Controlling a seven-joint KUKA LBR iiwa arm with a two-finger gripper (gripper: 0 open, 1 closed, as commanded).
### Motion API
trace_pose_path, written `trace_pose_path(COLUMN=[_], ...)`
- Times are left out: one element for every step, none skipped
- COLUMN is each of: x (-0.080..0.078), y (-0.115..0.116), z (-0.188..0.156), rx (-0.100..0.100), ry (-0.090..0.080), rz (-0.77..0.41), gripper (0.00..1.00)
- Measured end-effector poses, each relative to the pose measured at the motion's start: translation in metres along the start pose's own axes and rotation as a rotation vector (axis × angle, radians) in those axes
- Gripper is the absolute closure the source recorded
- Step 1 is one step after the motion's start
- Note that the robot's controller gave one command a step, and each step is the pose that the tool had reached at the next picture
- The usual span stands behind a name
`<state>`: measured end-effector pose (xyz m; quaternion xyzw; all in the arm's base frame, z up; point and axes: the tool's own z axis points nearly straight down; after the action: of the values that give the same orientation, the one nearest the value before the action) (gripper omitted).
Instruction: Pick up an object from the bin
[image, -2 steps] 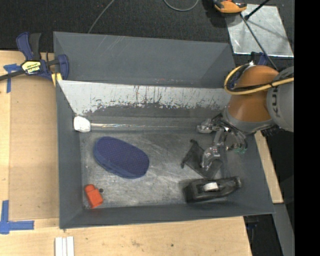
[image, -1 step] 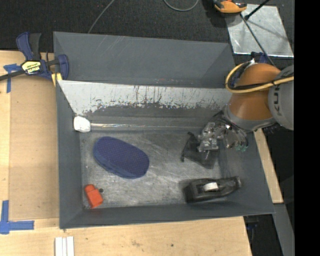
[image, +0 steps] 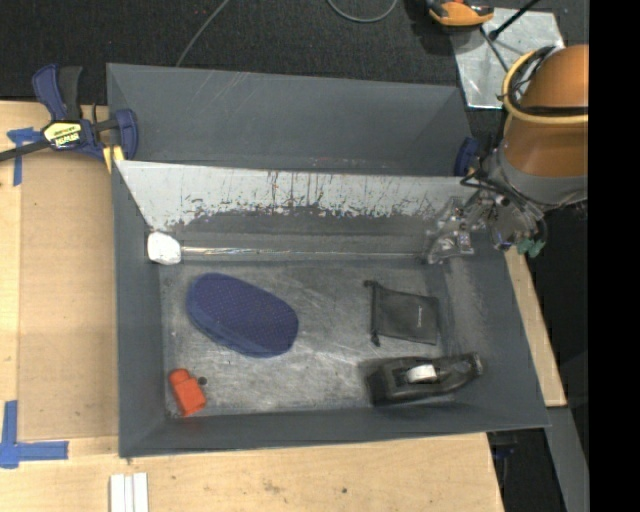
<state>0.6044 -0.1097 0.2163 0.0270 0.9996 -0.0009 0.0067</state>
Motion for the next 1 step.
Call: trace_pose_path(x=[0.0017], y=[0.0004], z=[0.0054], rx=[-0.001], ry=[0.009], rz=[0.0], gripper=[0.0])
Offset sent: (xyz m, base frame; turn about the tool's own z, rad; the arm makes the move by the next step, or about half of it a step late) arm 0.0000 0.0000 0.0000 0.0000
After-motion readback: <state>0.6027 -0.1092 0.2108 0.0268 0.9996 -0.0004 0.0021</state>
